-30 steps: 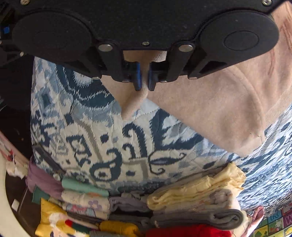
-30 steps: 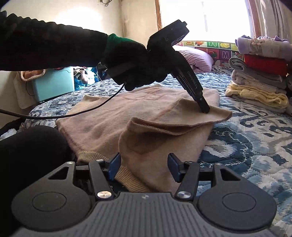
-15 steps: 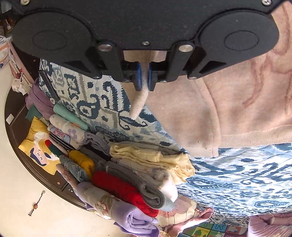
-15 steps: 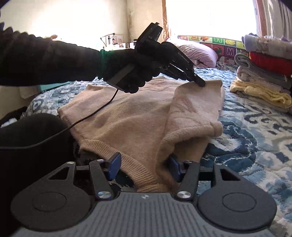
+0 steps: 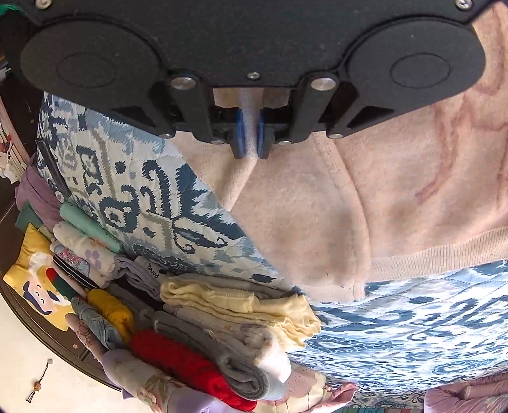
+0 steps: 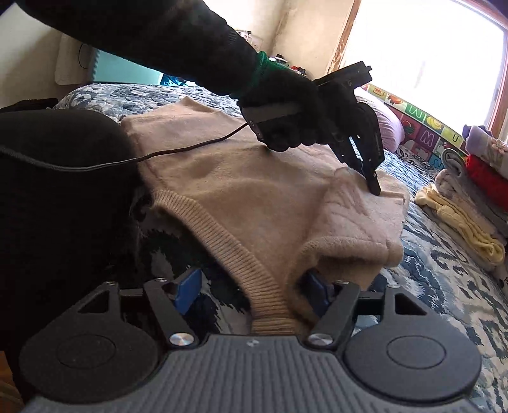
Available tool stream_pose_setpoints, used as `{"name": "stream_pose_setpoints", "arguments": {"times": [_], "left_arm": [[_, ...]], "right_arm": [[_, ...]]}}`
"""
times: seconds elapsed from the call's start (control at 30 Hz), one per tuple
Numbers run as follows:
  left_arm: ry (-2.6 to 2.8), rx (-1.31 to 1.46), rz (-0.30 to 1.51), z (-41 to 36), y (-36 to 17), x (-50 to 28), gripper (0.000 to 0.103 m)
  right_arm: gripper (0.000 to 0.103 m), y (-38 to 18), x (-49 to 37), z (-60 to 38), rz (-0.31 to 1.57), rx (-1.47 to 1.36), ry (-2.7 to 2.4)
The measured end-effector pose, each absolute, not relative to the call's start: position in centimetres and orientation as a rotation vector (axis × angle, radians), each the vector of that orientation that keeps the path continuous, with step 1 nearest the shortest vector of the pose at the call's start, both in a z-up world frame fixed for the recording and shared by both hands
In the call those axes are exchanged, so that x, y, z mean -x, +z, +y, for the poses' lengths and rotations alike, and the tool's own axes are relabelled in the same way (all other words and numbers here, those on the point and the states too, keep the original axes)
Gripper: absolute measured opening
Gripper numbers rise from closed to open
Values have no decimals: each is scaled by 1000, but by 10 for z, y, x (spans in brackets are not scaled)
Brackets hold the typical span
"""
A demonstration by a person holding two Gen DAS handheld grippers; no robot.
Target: Fold clothes
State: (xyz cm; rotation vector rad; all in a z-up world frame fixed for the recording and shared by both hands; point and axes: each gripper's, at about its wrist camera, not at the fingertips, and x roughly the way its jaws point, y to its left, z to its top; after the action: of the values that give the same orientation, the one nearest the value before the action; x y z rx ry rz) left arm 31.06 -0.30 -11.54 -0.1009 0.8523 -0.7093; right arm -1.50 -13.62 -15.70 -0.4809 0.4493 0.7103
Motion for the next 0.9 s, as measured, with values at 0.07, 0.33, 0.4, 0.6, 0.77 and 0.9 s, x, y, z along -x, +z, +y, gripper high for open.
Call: {"name": "stream_pose_setpoints", "arguments": {"times": [0.07, 0.33, 0.4, 0.6, 0.77, 0.9], "left_arm": [[-690, 81, 829, -7, -106, -308, 9], [-627, 7, 750, 8, -45, -265, 24], [-656, -39, 768, 3, -43, -246, 25], [-677, -128, 829, -11, -67, -206, 26], [-667, -94, 865, -4, -81, -193, 26], [-660, -96, 864, -7, -81, -189, 26]], "right_arm": [[75, -153, 17, -139, 436, 460, 711], [43, -115, 31, -179, 370, 248, 670], [33, -110, 28, -185, 350, 201, 646], [29, -111, -20, -198, 444, 0, 519], [29, -122, -11, -189, 526, -17, 535], [30, -134, -11, -166, 569, 65, 600]]}}
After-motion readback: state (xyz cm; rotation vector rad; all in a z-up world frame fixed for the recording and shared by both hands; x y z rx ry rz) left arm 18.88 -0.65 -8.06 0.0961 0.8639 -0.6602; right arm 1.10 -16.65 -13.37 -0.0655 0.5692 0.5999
